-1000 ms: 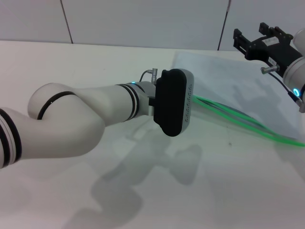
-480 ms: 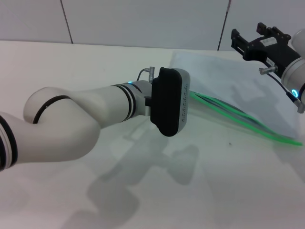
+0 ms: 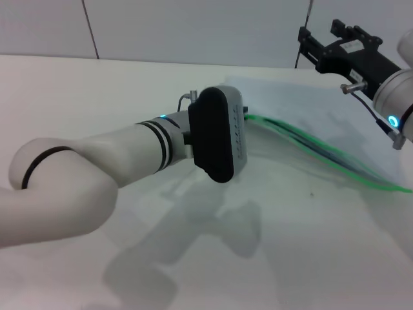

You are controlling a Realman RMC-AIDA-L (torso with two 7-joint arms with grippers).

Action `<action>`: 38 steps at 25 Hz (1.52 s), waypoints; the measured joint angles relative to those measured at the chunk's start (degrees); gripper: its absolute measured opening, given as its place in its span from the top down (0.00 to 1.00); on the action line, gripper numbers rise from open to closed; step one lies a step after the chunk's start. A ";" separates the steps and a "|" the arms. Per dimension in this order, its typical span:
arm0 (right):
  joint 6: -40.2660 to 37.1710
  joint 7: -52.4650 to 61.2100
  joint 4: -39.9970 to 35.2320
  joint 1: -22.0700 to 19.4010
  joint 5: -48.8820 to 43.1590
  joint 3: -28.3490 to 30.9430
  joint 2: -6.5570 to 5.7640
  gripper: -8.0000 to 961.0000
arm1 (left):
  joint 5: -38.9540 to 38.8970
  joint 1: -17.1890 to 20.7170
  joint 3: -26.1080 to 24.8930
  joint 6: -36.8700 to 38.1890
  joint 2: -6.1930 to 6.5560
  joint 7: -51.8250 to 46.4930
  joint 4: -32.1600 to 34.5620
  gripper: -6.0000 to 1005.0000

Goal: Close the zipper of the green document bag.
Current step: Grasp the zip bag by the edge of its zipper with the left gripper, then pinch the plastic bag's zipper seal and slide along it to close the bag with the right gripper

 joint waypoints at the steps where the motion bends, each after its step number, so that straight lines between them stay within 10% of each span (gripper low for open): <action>1: 0.04 0.50 -0.88 -0.52 -0.01 -0.01 -0.19 0.31 | -0.30 0.41 -0.27 0.00 0.07 -0.09 0.71 0.94; 11: -4.70 13.80 -1.84 -1.02 -1.65 -3.76 -5.71 0.31 | -2.27 1.57 -0.40 0.56 0.38 -0.50 2.82 0.94; 16: -14.69 28.20 1.52 0.00 -16.52 -2.52 -6.48 0.31 | -2.27 2.61 -0.85 0.60 0.43 -0.49 4.67 0.94; 25: -32.93 39.28 9.09 2.96 -45.08 10.72 -4.77 0.31 | -3.66 3.87 -0.94 0.68 0.89 -0.53 7.89 0.93; 32: -37.23 34.96 9.11 4.01 -67.71 23.10 0.10 0.31 | -6.81 4.28 -0.46 3.42 2.60 -0.66 11.41 0.93; 38: -39.53 33.10 9.52 5.58 -74.21 25.00 0.22 0.34 | -6.97 4.38 -0.46 4.39 2.77 -0.65 12.57 0.93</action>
